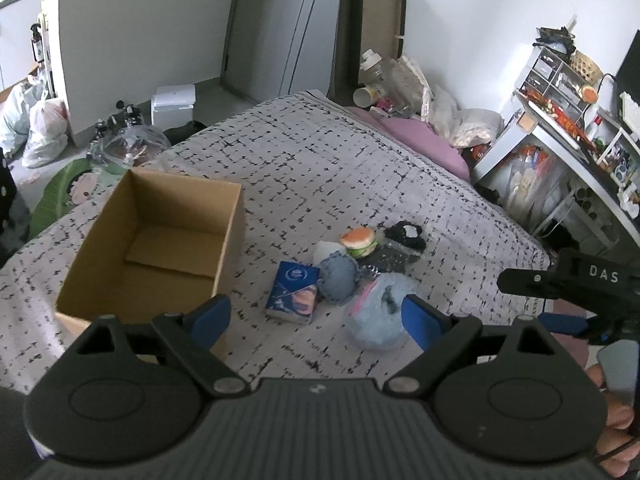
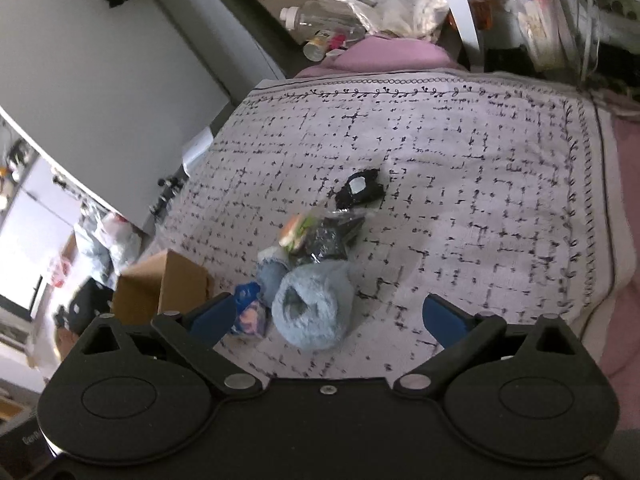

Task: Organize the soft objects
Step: 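Reach the right gripper to the light-blue fluffy plush and close on it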

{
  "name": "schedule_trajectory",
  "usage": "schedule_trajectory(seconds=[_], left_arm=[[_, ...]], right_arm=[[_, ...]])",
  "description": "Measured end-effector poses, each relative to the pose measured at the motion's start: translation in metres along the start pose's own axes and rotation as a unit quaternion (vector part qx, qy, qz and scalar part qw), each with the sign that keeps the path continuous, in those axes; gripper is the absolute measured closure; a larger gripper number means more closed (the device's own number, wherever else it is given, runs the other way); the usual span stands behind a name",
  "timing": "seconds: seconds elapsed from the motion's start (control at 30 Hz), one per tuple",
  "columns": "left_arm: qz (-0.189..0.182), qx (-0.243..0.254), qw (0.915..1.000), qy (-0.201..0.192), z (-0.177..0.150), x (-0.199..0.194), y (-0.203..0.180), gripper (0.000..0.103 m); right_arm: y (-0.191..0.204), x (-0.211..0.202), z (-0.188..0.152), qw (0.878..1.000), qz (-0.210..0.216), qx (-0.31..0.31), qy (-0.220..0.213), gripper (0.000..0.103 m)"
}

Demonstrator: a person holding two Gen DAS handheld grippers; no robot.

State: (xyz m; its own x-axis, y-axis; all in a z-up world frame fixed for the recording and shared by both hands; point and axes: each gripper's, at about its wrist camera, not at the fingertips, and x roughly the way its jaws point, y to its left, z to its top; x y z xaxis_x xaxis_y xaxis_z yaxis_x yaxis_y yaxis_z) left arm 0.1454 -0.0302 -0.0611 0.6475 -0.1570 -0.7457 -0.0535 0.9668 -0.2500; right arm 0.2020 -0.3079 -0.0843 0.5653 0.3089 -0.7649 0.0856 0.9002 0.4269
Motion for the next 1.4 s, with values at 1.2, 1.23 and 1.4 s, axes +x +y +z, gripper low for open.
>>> schedule_trajectory(seconds=[1.2, 1.23, 1.4], left_arm=[[-0.045, -0.074, 0.989, 0.12, -0.004, 0.159, -0.027, 0.064], [-0.046, -0.074, 0.9887, 0.122, -0.005, 0.162, -0.028, 0.065], [-0.049, -0.077, 0.9884, 0.122, -0.007, 0.173, -0.031, 0.072]], right_arm=[[-0.058, 0.126, -0.016, 0.977, 0.061, 0.179, 0.103, 0.073], [-0.059, 0.127, -0.016, 0.976, 0.063, 0.18, 0.104, 0.074], [-0.057, 0.133, -0.013, 0.978, 0.07, 0.17, 0.101, 0.075]])
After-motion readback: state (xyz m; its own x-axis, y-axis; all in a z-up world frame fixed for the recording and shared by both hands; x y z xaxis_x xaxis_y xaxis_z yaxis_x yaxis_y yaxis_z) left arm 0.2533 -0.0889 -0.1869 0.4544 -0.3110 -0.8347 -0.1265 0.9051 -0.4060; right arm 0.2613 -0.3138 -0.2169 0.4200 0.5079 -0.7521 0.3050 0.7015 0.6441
